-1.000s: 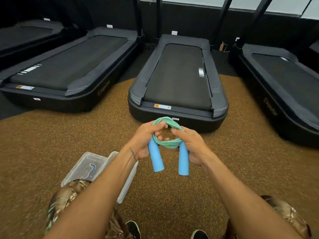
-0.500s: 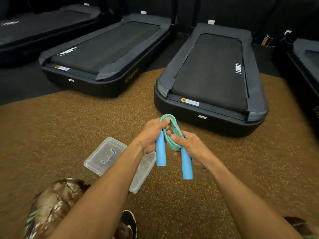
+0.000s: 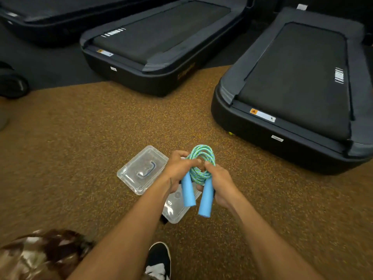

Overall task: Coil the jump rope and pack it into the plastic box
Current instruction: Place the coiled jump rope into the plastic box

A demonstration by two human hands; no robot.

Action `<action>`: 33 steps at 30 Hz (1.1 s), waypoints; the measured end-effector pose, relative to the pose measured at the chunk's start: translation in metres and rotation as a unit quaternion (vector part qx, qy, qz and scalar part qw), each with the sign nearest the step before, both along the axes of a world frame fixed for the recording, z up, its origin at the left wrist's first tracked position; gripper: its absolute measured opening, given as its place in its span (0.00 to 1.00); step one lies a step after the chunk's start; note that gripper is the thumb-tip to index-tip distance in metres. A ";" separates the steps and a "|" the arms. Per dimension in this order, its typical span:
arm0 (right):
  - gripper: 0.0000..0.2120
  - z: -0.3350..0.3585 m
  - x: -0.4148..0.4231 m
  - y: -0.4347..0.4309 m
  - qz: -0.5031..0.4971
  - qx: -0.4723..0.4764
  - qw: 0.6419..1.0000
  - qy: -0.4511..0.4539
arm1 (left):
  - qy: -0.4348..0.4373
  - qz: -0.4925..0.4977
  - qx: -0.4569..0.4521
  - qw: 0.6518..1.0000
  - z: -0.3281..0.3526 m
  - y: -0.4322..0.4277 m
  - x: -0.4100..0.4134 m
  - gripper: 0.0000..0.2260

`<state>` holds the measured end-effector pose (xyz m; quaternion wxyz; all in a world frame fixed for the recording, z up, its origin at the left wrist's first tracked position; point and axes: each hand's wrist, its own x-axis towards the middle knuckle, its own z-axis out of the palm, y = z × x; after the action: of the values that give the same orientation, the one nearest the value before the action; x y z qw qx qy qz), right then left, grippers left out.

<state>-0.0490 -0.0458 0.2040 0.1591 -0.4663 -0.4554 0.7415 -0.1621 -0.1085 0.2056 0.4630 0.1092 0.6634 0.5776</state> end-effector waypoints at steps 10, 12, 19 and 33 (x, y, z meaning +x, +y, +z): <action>0.11 -0.092 -0.055 0.005 0.006 -0.166 0.985 -0.046 | 0.188 -0.110 -0.083 0.972 -0.093 0.002 -0.048 0.22; 0.07 -0.108 -0.064 0.009 0.008 -0.169 0.982 -0.083 | 0.220 -0.130 -0.102 0.961 -0.105 0.003 -0.060 0.23; 0.06 -0.166 -0.088 0.012 0.019 -0.170 0.972 -0.161 | 0.331 -0.259 -0.160 0.893 -0.155 0.008 -0.081 0.21; 0.16 -0.232 -0.111 0.018 0.028 -0.135 0.954 -0.266 | 0.351 -0.275 -0.245 0.861 -0.233 0.019 -0.067 0.27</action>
<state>-0.1603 -0.0280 -0.0280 -0.0531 -0.6506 -0.3897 0.6497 -0.2287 -0.0894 -0.0278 0.3515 0.3655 0.8452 0.1688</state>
